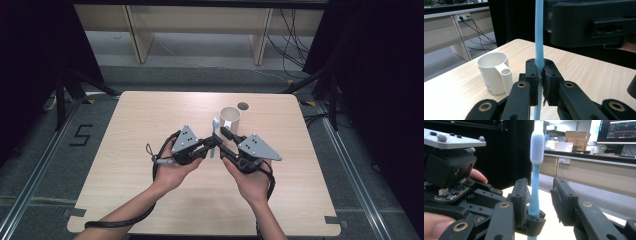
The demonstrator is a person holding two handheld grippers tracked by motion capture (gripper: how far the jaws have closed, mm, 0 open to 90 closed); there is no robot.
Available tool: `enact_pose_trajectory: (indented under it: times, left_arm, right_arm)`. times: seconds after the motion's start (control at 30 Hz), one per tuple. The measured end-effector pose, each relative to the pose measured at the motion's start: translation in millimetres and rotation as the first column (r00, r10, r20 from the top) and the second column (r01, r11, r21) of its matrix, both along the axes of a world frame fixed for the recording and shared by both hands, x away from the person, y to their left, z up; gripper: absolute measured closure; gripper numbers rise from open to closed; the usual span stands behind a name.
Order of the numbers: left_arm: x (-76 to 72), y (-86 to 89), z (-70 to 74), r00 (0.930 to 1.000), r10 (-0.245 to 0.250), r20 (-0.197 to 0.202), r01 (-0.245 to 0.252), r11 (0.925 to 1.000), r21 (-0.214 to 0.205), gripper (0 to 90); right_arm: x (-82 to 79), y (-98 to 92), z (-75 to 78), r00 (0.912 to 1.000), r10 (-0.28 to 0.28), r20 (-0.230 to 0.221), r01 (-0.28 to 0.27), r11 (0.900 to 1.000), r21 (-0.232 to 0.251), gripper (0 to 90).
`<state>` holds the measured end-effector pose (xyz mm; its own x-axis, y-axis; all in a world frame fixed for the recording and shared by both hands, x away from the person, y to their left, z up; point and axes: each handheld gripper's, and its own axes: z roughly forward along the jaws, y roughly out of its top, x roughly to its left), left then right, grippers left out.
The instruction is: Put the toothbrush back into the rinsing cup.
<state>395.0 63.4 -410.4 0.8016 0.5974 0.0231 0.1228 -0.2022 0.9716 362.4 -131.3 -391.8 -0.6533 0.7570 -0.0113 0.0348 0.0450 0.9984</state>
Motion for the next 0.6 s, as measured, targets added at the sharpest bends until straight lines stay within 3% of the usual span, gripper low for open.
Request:
enact_pose_trajectory:
  times: [0.23, 0.27, 0.6]
  left_arm:
    - [-1.2, -3.9, -1.7, 0.9999, -0.004, 0.012, 0.003, 0.9998, 0.021, 82.9]
    - [-1.4, -4.6, -1.7, 0.9999, -0.003, 0.014, 0.003, 0.9998, 0.022, 82.9]
    - [-3.3, -8.2, -2.9, 0.9993, -0.005, 0.037, 0.004, 0.9992, 0.040, 82.9]
  right_arm:
    - [3.8, 1.8, -1.3, 1.0000, -0.005, 0.001, 0.005, 1.0000, 0.008, 68.8]
    - [2.8, 2.2, -1.4, 0.9997, -0.005, -0.023, 0.005, 1.0000, 0.008, 69.4]
    - [5.5, 4.0, -1.4, 1.0000, 0.001, -0.010, -0.001, 0.9998, 0.021, 80.7]
